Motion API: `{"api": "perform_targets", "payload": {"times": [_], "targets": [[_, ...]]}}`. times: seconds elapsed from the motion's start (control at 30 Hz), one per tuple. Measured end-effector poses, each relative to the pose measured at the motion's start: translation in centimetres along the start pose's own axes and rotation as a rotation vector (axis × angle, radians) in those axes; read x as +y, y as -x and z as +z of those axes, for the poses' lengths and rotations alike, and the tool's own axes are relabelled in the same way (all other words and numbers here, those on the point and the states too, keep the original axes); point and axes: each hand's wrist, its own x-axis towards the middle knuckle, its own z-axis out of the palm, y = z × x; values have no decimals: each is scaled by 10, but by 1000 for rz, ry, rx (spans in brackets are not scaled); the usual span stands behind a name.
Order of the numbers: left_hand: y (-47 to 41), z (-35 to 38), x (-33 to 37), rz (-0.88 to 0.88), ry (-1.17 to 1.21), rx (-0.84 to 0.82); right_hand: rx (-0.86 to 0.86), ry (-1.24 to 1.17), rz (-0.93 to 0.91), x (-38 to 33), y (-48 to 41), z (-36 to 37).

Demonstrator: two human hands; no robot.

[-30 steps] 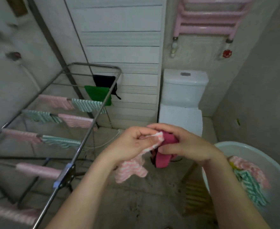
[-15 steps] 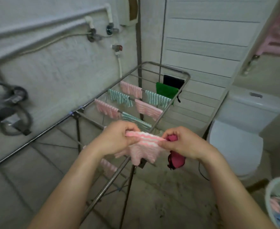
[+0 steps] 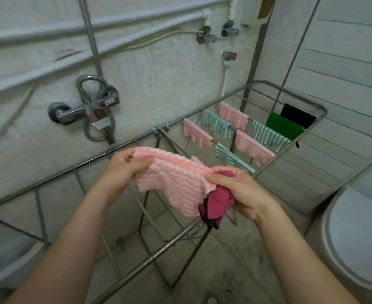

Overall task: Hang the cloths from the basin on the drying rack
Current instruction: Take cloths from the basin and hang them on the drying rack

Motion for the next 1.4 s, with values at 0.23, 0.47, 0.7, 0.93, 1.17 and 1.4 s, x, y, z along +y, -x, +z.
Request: {"api": "perform_targets", "payload": {"times": [0.23, 0.47, 0.7, 0.93, 1.17, 1.4], "targets": [[-13, -19, -27, -133, -21, 371, -96, 213, 5, 14, -52, 36], [-38, -41, -48, -309, -50, 507, -67, 343, -48, 36, -81, 66], [-65, -69, -46, -301, 304, 571, -58, 713, -365, 50, -106, 110], [-60, -131, -102, -461, -176, 705, -429, 1118, -180, 105, -127, 176], [-70, -141, -128, -238, -877, 302, -199, 1241, -33, 93, -164, 176], [-79, -115, -139, -79, -955, 76, -57, 1551, 117, 107, -192, 182]]}}
